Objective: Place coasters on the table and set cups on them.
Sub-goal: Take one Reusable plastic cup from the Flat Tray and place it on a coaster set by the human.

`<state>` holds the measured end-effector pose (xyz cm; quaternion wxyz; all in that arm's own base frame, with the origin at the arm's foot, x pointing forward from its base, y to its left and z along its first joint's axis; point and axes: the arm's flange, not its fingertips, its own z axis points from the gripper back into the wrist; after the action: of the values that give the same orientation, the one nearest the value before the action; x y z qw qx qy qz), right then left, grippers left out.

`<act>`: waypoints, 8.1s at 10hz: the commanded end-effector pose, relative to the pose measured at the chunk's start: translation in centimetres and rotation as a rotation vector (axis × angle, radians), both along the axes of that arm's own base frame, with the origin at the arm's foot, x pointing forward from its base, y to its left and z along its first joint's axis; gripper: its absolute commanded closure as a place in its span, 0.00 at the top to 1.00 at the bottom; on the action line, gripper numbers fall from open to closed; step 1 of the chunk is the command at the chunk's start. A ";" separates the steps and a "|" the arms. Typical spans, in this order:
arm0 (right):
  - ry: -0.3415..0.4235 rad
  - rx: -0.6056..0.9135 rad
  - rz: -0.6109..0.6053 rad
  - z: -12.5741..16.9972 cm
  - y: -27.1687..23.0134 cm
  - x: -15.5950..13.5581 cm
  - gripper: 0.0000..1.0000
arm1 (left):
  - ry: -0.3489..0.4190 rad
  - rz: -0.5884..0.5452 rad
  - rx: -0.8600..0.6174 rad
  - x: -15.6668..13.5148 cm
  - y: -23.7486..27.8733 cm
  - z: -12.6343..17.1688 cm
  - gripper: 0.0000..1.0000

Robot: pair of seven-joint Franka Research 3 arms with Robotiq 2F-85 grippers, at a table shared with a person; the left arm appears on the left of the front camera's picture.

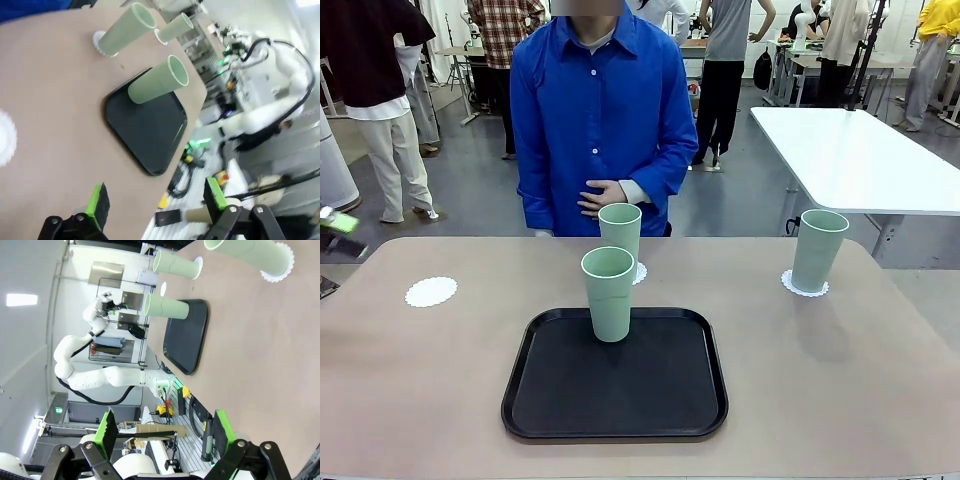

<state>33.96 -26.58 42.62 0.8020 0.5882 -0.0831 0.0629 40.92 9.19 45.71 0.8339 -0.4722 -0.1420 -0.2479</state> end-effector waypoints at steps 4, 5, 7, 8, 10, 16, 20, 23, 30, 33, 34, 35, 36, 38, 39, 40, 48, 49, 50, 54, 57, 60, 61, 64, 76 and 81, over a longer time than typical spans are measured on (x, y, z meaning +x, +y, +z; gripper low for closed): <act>0.011 -0.004 0.001 0.2 0.0 -0.2 1.00 | -0.373 -0.369 0.397 0.0 -16.1 1.9 1.00; 0.011 -0.004 0.001 0.2 0.0 -0.2 1.00 | -0.408 -0.454 0.440 -0.8 -19.1 0.9 1.00; 0.011 -0.004 0.001 0.2 0.0 -0.2 1.00 | -0.527 -0.525 0.540 -1.8 -23.7 -1.1 1.00; 0.011 -0.004 0.001 0.2 0.0 -0.2 1.00 | -0.573 -0.545 0.596 -1.4 -25.6 -2.2 1.00; 0.011 -0.004 0.001 0.2 0.0 -0.2 1.00 | -0.607 -0.581 0.637 -0.9 -27.9 -4.1 1.00; 0.011 -0.004 0.001 0.2 0.0 -0.2 1.00 | -0.583 -0.580 0.609 -1.6 -27.8 -2.9 1.00; 0.011 -0.004 0.001 0.2 0.0 -0.2 1.00 | -0.844 -0.682 0.125 5.9 -24.7 -4.7 1.00; 0.011 -0.004 0.001 0.2 0.0 -0.2 1.00 | -0.903 -0.621 -0.084 7.9 -22.6 -9.4 1.00; 0.011 -0.004 0.001 0.2 0.0 -0.2 1.00 | -0.969 -0.415 -0.131 1.7 -25.3 -16.2 1.00; 0.011 -0.004 0.001 0.2 0.0 -0.2 1.00 | -0.908 -0.429 -0.157 2.4 -25.0 -16.0 1.00; 0.011 -0.004 0.001 0.2 0.0 -0.2 1.00 | -0.908 -0.429 -0.157 2.4 -25.0 -16.0 1.00; 0.011 -0.004 0.001 0.2 0.0 -0.2 1.00 | -0.908 -0.429 -0.157 2.4 -25.0 -16.0 1.00; 0.011 -0.004 0.001 0.2 0.0 -0.2 1.00 | -0.908 -0.429 -0.157 2.4 -25.0 -16.0 1.00; 0.011 -0.004 0.001 0.2 0.0 -0.2 1.00 | -0.948 -0.395 -0.173 3.0 -25.6 -15.9 1.00; 0.011 -0.004 0.001 0.2 0.0 -0.2 1.00 | -0.929 -0.367 -0.189 3.8 -26.3 -16.6 1.00; 0.011 -0.004 0.001 0.2 0.0 -0.2 1.00 | -0.911 -0.347 -0.194 4.4 -26.7 -17.4 1.00; 0.011 -0.004 0.001 0.2 0.0 -0.2 1.00 | -0.862 -0.396 -0.266 5.8 -29.6 -20.1 1.00; 0.011 -0.004 0.001 0.2 0.0 -0.2 1.00 | -0.866 -0.398 -0.260 6.0 -30.1 -20.3 1.00; 0.011 -0.004 0.001 0.2 0.0 -0.2 1.00 | -0.867 -0.400 -0.259 6.2 -30.4 -20.4 1.00; 0.011 -0.004 0.001 0.2 0.0 -0.2 1.00 | -0.913 -0.421 -0.245 6.2 -31.9 -20.7 1.00; 0.011 -0.004 0.001 0.2 0.0 -0.2 1.00 | -0.897 -0.450 -0.269 6.3 -33.1 -20.9 1.00; 0.011 -0.004 0.001 0.2 0.0 -0.2 1.00 | -0.901 -0.474 -0.287 6.1 -34.1 -21.0 1.00; 0.011 -0.004 0.001 0.2 0.0 -0.2 1.00 | -0.909 -0.462 -0.318 6.0 -34.1 -20.8 1.00; 0.011 -0.004 0.001 0.2 0.0 -0.2 1.00 | -0.935 -0.444 -0.318 5.9 -33.6 -20.5 0.04; 0.011 -0.004 0.001 0.2 0.0 -0.2 1.00 | -0.999 -0.419 -0.259 -2.6 -32.5 1.3 0.00; 0.011 -0.004 0.001 0.2 0.0 -0.2 1.00 | -1.000 -0.237 -0.133 0.6 -21.5 0.6 0.86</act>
<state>33.91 -26.63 42.62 0.8022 0.5880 -0.0831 0.0623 41.19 -15.36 46.64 0.5874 -0.3752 -0.4743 -0.5378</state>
